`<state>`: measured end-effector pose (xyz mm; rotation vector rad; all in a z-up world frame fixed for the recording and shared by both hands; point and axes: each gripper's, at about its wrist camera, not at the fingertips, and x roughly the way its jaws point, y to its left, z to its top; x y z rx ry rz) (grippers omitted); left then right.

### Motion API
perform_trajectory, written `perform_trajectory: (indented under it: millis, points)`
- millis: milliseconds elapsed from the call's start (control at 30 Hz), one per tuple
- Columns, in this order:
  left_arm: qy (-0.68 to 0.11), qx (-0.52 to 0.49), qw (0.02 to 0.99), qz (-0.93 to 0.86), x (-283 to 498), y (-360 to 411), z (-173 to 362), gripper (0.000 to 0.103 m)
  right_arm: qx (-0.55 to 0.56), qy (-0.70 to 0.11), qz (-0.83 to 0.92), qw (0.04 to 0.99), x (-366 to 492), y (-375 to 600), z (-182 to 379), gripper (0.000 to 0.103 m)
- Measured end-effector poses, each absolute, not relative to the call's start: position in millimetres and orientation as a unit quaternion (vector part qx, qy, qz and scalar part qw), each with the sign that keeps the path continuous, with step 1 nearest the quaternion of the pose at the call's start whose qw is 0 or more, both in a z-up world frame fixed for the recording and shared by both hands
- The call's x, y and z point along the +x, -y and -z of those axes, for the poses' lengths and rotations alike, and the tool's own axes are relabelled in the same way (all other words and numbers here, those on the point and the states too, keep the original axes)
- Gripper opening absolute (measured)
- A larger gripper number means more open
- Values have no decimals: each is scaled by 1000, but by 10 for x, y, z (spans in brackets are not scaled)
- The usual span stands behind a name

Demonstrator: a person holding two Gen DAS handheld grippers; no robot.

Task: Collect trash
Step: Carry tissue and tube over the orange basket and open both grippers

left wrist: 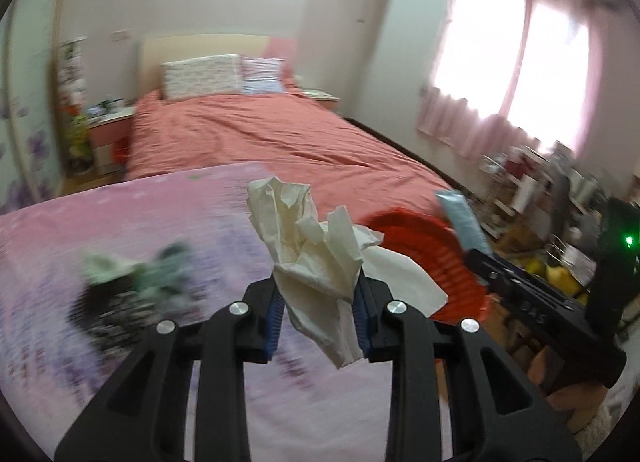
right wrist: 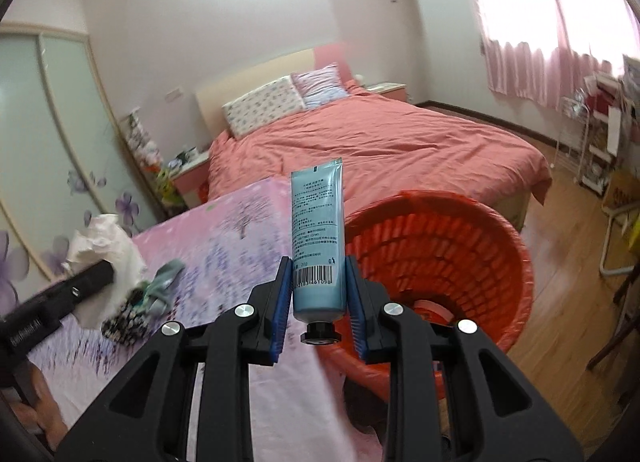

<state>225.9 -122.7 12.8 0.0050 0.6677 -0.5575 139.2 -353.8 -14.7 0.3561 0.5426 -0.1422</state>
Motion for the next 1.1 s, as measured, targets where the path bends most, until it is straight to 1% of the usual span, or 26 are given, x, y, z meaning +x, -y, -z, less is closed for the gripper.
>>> perform_trajectory:
  millis: [100, 267, 433, 533, 567, 600, 667, 833, 933, 967, 1033, 1100]
  points:
    - [-332, 13, 892, 306, 2347, 1697, -40, 30, 190, -263, 77, 943, 1433, 3733, 176, 27]
    - [-347, 31, 874, 339, 2526, 2256, 145, 30, 212, -261, 92, 937, 1533, 4036, 270, 27]
    - [-368, 42, 859, 354, 2687, 2606, 386, 32, 228, -265, 98, 932, 1599, 4211, 399, 27]
    - [-390, 46, 852, 347, 2839, 2735, 563, 43, 237, -273, 98, 927, 1691, 4321, 513, 28]
    - [-395, 47, 851, 342, 2873, 2741, 581, 52, 241, -275, 100, 925, 1694, 4343, 539, 30]
    - [-399, 47, 853, 334, 2917, 2753, 631, 59, 245, -277, 100, 924, 1699, 4362, 554, 41]
    - [-402, 48, 855, 323, 2970, 2747, 684, 62, 250, -275, 105, 922, 1686, 4385, 584, 56]
    - [-403, 50, 862, 302, 3008, 2553, 723, 71, 229, -284, 115, 924, 1597, 4256, 592, 57]
    - [-407, 47, 865, 289, 2986, 2362, 708, 75, 220, -292, 115, 924, 1580, 4183, 595, 60]
    - [-407, 48, 867, 284, 2967, 2293, 695, 78, 218, -294, 115, 923, 1583, 4162, 593, 62]
    - [-403, 58, 875, 263, 2894, 2114, 649, 87, 215, -298, 110, 923, 1579, 4111, 592, 62]
    - [-401, 64, 879, 250, 2823, 1946, 601, 92, 210, -303, 105, 924, 1578, 4022, 579, 63]
